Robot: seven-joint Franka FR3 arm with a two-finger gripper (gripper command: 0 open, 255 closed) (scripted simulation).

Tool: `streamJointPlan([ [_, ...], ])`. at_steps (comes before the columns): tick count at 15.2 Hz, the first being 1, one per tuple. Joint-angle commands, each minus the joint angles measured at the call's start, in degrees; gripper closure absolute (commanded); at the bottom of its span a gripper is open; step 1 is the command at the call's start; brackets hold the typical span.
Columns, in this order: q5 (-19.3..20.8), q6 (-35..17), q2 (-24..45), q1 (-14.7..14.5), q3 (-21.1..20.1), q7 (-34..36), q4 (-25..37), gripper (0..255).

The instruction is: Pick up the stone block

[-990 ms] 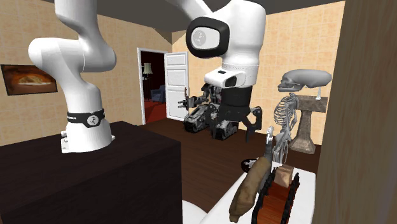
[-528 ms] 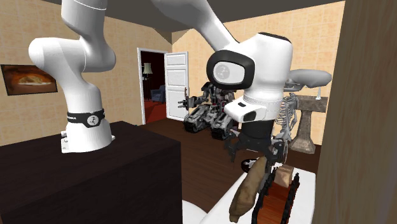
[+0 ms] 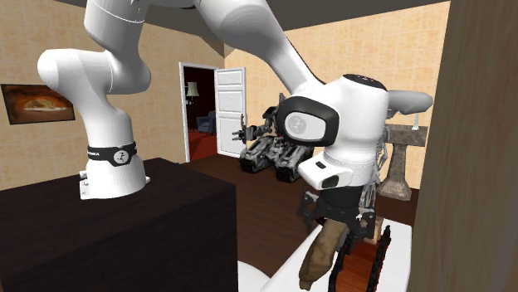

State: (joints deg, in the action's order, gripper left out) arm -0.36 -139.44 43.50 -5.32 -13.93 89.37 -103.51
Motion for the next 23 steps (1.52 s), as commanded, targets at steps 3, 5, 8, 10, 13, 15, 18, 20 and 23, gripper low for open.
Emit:
streamJointPlan([
  [3, 0.21, -1.1, 1.64, -0.13, 0.28, -0.16, 0.53, 0],
  [5, 0.2, -1.17, 1.59, -0.15, 0.26, -0.13, 0.41, 255],
  [8, 0.22, -1.15, 1.76, -0.16, 0.29, -0.14, 0.61, 255],
  [10, 0.2, -1.28, 1.58, -0.1, 0.26, -0.18, 0.29, 255],
  [13, 0.21, -1.09, 1.64, -0.13, 0.28, -0.16, 0.53, 255],
  [15, 0.04, -0.28, 0.3, 0.05, 0.08, -0.11, 0.01, 255],
  [18, -0.22, 1.01, -1.65, 0.32, -0.23, -0.04, -0.63, 255],
  [20, -0.4, 1.91, -2.93, 0.49, -0.44, 0.0, -1.0, 255],
  [23, -0.68, 3.3, -4.8, 0.75, -0.73, 0.06, -1.46, 255],
])
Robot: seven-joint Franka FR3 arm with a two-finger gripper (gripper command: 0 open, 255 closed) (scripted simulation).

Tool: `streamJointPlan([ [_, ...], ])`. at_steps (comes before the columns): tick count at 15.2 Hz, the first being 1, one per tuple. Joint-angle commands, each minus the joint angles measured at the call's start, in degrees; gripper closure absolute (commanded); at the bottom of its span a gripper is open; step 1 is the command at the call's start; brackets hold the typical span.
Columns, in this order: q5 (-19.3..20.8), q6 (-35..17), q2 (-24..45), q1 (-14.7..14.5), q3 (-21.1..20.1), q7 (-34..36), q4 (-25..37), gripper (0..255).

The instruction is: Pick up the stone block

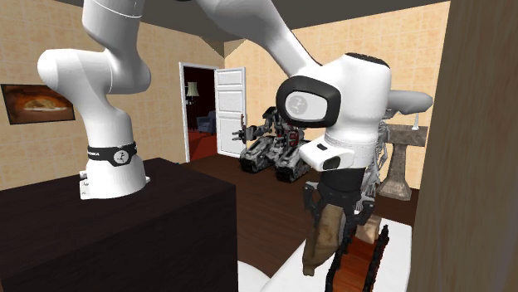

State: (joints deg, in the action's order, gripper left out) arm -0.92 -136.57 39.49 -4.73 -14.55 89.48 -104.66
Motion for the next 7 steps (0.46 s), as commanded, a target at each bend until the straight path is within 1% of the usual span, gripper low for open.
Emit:
streamJointPlan([
  [1, -0.21, 0.91, -1.4, 0.25, -0.21, -0.02, -0.44, 255],
  [5, -0.61, 2.88, -3.79, 0.58, -0.59, 0.05, -0.83, 255],
  [7, -0.62, 2.95, -3.88, 0.59, -0.61, 0.05, -0.84, 255],
])
